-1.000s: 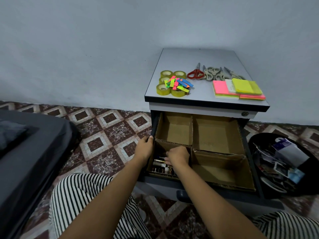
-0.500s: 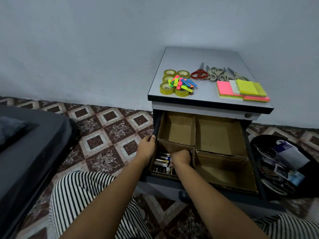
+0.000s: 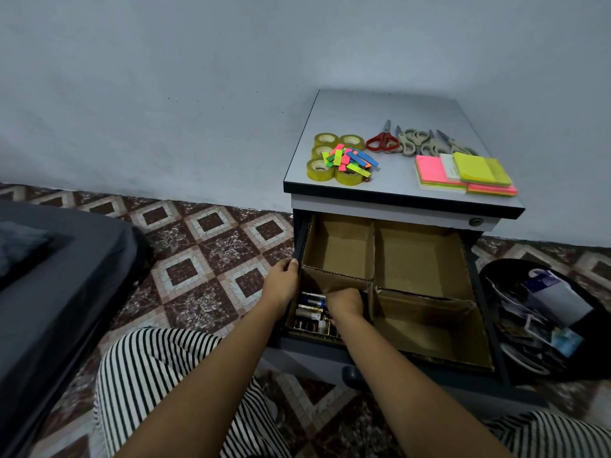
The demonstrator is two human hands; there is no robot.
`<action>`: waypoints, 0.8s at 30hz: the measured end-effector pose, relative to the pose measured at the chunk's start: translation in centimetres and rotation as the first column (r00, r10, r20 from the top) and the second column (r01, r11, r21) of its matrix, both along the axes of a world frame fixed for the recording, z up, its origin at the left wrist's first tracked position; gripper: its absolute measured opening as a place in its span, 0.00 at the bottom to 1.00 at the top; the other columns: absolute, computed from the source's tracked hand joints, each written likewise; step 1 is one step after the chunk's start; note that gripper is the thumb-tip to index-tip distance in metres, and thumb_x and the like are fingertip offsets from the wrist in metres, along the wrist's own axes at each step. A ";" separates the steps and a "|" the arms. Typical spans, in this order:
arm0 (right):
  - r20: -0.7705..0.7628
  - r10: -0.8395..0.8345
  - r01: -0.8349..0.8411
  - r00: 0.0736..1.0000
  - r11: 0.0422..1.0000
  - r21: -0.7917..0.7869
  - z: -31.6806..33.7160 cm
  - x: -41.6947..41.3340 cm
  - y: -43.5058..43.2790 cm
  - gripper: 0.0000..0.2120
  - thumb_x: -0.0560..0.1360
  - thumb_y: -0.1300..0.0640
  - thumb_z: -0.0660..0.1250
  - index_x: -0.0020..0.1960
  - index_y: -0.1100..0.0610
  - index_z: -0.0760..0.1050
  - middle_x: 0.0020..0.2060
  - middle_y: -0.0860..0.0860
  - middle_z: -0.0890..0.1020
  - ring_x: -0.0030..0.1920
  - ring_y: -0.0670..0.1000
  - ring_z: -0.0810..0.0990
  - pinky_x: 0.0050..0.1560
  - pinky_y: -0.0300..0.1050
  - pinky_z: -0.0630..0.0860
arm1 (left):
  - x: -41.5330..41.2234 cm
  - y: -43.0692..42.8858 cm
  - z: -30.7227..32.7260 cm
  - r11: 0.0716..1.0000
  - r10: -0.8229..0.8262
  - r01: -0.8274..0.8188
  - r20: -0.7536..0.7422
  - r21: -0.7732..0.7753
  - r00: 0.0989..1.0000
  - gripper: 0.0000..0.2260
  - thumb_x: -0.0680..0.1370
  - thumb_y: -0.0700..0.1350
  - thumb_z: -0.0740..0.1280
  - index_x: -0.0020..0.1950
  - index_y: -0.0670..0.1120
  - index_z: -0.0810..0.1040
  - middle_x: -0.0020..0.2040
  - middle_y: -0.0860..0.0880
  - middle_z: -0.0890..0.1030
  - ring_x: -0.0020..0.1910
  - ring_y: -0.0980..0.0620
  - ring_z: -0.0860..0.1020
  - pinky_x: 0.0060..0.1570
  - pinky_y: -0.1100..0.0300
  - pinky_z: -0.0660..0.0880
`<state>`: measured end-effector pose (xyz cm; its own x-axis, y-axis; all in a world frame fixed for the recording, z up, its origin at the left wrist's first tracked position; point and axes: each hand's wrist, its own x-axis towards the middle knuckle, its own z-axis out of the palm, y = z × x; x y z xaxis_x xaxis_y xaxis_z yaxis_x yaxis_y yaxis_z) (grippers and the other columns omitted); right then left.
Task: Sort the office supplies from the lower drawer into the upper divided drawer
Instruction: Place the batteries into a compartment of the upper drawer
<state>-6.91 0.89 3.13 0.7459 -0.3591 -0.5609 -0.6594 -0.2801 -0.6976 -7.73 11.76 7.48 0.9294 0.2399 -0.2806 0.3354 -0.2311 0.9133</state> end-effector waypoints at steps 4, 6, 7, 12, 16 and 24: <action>0.008 0.003 -0.003 1.000 1.000 0.007 0.1 -0.1 -0.2 0.11 0.77 0.62 0.62 0.55 0.66 0.76 0.47 0.59 0.79 0.44 0.56 0.75 0.45 0.48 0.75 | 0.0 0.0 0.0 1.000 0.000 0.000 -0.003 0.009 1.000 0.18 0.83 0.48 0.54 0.70 0.42 0.70 0.66 0.43 0.74 0.65 0.45 0.71 0.58 0.58 0.66; 0.014 0.010 -0.010 1.000 1.000 -0.003 0.5 -0.2 -0.2 0.10 0.77 0.62 0.61 0.53 0.66 0.77 0.42 0.57 0.77 0.43 0.56 0.75 0.45 0.48 0.75 | 0.0 0.0 0.0 1.000 -0.002 0.002 0.002 0.008 1.000 0.18 0.83 0.48 0.54 0.70 0.42 0.70 0.66 0.43 0.74 0.64 0.45 0.71 0.57 0.59 0.66; 0.012 0.022 -0.022 1.000 1.000 -0.018 0.6 -0.3 -0.3 0.09 0.78 0.62 0.61 0.50 0.66 0.77 0.41 0.57 0.76 0.43 0.56 0.76 0.44 0.47 0.75 | -0.1 0.0 -0.2 1.000 -0.004 0.004 0.002 0.007 1.000 0.18 0.83 0.48 0.54 0.70 0.42 0.70 0.66 0.43 0.74 0.64 0.45 0.71 0.58 0.58 0.66; 0.077 0.123 -0.111 0.989 0.984 -0.141 2.0 -1.7 -0.4 0.11 0.79 0.61 0.59 0.47 0.63 0.80 0.42 0.55 0.80 0.44 0.55 0.79 0.39 0.40 0.69 | 0.0 0.3 -0.9 0.999 -0.018 0.018 0.013 0.039 1.000 0.17 0.82 0.48 0.55 0.67 0.42 0.72 0.63 0.43 0.76 0.62 0.46 0.73 0.63 0.53 0.69; 0.241 0.297 -0.253 0.924 0.947 -0.198 4.0 -2.9 -0.3 0.10 0.78 0.60 0.61 0.48 0.56 0.82 0.45 0.50 0.82 0.43 0.46 0.78 0.40 0.35 0.69 | 0.0 0.1 -0.7 0.984 -0.012 -0.007 0.107 0.176 0.994 0.15 0.82 0.46 0.57 0.65 0.43 0.73 0.59 0.43 0.78 0.57 0.48 0.75 0.53 0.59 0.70; 0.572 0.442 -0.236 0.691 0.886 -0.400 12.0 -1.8 -5.1 0.09 0.78 0.56 0.64 0.55 0.54 0.80 0.50 0.47 0.78 0.47 0.42 0.74 0.42 0.25 0.66 | 1.0 -1.8 2.0 0.825 -0.316 -0.007 0.472 0.566 0.823 0.13 0.79 0.43 0.62 0.63 0.45 0.75 0.59 0.50 0.74 0.57 0.57 0.70 0.57 0.65 0.68</action>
